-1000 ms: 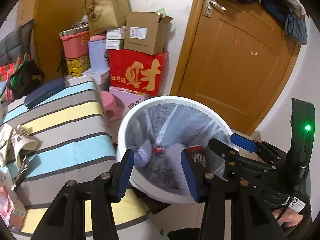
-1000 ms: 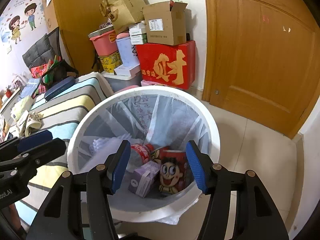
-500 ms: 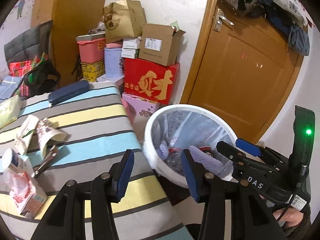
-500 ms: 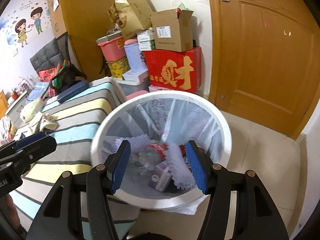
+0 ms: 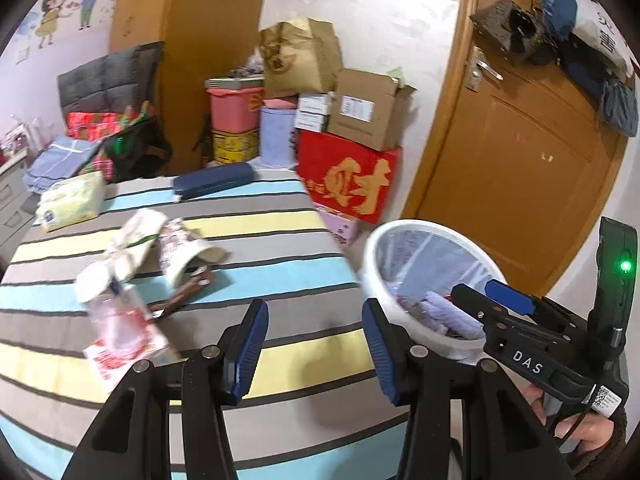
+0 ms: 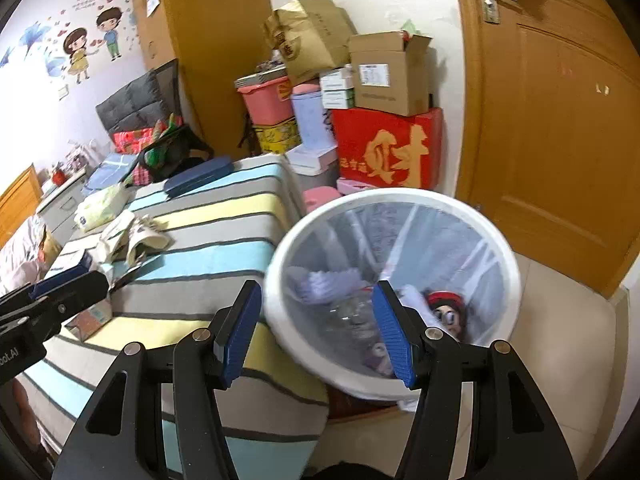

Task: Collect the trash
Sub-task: 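Move both open tools back over the table toward the remaining trash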

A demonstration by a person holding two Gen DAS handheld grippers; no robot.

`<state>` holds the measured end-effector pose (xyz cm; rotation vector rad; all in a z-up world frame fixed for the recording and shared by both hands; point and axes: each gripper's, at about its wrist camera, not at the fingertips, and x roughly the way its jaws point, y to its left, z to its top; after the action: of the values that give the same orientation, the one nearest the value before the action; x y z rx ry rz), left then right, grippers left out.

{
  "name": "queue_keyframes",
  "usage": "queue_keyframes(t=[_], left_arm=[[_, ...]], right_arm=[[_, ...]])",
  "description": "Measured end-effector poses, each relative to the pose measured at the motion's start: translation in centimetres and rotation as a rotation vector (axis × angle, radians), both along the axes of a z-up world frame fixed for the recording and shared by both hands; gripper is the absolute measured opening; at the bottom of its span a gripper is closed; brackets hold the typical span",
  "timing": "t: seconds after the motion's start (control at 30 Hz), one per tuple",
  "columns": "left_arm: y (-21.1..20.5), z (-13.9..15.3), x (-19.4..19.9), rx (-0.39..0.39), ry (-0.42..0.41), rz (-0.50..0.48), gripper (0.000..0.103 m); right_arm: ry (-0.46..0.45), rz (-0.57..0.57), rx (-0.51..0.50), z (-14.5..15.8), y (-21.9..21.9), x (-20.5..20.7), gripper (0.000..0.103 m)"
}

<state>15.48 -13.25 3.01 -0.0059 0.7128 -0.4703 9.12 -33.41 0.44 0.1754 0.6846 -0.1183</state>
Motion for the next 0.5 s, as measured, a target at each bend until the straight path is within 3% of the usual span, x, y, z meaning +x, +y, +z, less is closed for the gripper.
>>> queue_keyframes(t=[0.3, 0.5], left_arm=[[7.3, -0.7, -0.2, 0.005, -0.008, 0.171, 0.052], [10.7, -1.5, 1.0, -0.001, 0.01, 0.234, 0.057]], right_arm=[[-0.004, 0.106, 0.001, -0.2, 4.5, 1.1, 0.059], [0.005, 0.163, -0.014, -0.5, 7.2, 2.0, 0.059]])
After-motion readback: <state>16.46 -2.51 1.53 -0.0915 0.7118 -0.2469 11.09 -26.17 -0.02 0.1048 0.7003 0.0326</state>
